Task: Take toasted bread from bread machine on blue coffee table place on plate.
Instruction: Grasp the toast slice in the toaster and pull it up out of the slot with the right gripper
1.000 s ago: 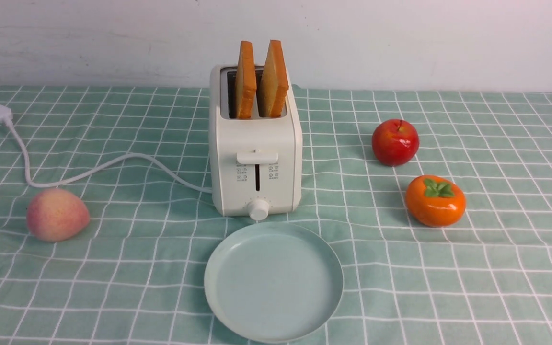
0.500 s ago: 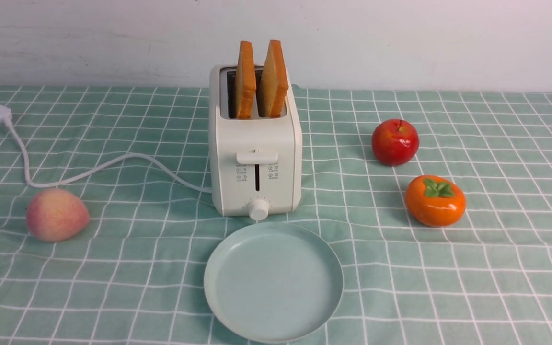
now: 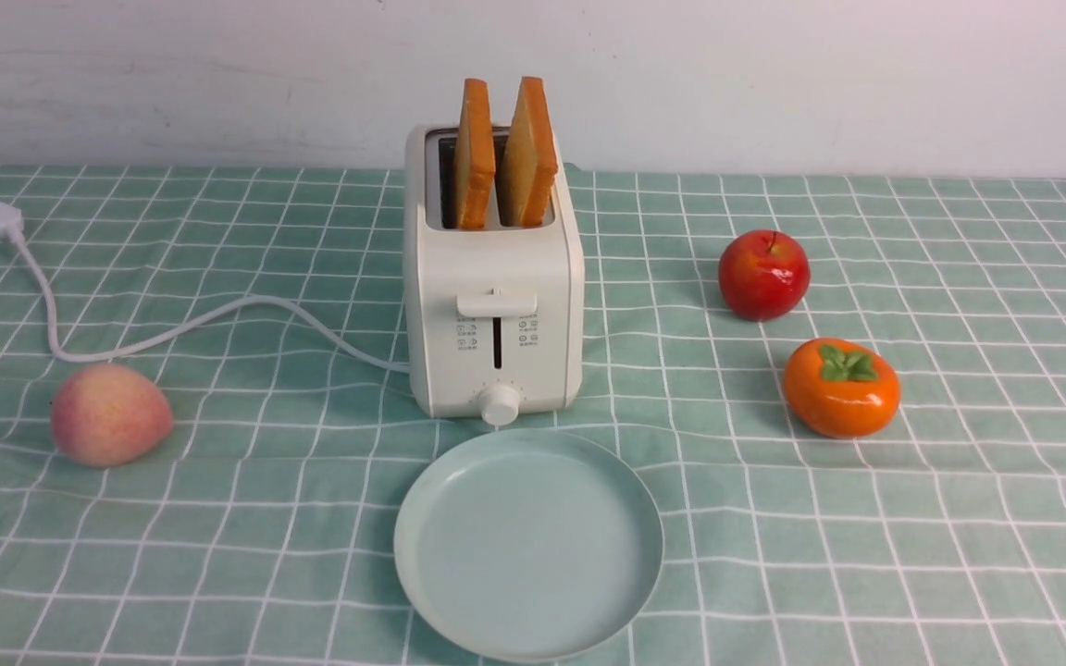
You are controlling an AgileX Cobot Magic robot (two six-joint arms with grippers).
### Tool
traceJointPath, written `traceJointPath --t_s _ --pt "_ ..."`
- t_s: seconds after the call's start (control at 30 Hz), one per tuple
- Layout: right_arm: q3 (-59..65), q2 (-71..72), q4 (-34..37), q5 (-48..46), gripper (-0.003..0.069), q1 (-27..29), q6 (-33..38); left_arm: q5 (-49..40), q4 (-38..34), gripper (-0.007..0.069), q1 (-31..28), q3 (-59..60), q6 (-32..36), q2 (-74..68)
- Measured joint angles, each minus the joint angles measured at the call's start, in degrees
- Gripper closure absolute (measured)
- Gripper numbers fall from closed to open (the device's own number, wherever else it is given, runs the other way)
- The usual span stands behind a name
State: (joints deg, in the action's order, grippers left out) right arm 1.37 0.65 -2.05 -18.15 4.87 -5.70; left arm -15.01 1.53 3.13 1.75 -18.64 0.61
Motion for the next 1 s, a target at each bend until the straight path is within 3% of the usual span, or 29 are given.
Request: traceJointPath --t_s 0.07,0.23,0.4,0.57,0.67,0.7,0.73,0.87,1.0 --pt "0.05 0.0 -0.12 2.31 0.0419 0.0 0.0 2.46 0.0 0.0384 0.0 0.0 0.0 0.0" --pt "0.05 0.0 -0.11 19.32 0.0419 0.0 0.0 14.18 0.0 0.0384 0.0 0.0 0.0 0.0" --pt "0.05 0.0 -0.13 30.44 0.0419 0.0 0.0 16.43 0.0 0.0384 0.0 0.0 0.0 0.0" --pt "0.05 0.0 -0.13 34.07 0.0419 0.0 -1.24 18.14 -1.02 0.0384 0.0 0.02 -1.91 0.0" --pt "0.05 0.0 0.43 40.97 0.0419 0.0 -7.17 27.8 -5.92 0.0384 0.0 0.02 -12.47 0.0" --pt "0.05 0.0 0.55 41.52 0.0419 0.0 -7.9 28.47 -6.45 0.0384 0.0 0.02 -13.02 0.0" --pt "0.05 0.0 0.96 46.99 0.0419 0.0 -10.77 34.88 -8.22 0.0384 0.0 0.02 -17.33 0.0" --pt "-2.3 0.0 1.01 50.16 0.0419 0.0 -16.74 46.67 -10.39 0.0384 0.0 -1.26 -22.47 -0.06" --pt "-12.24 -3.67 1.01 47.73 0.0419 0.0 -22.2 47.11 -9.61 0.0384 0.0 -10.0 -23.2 -4.39"
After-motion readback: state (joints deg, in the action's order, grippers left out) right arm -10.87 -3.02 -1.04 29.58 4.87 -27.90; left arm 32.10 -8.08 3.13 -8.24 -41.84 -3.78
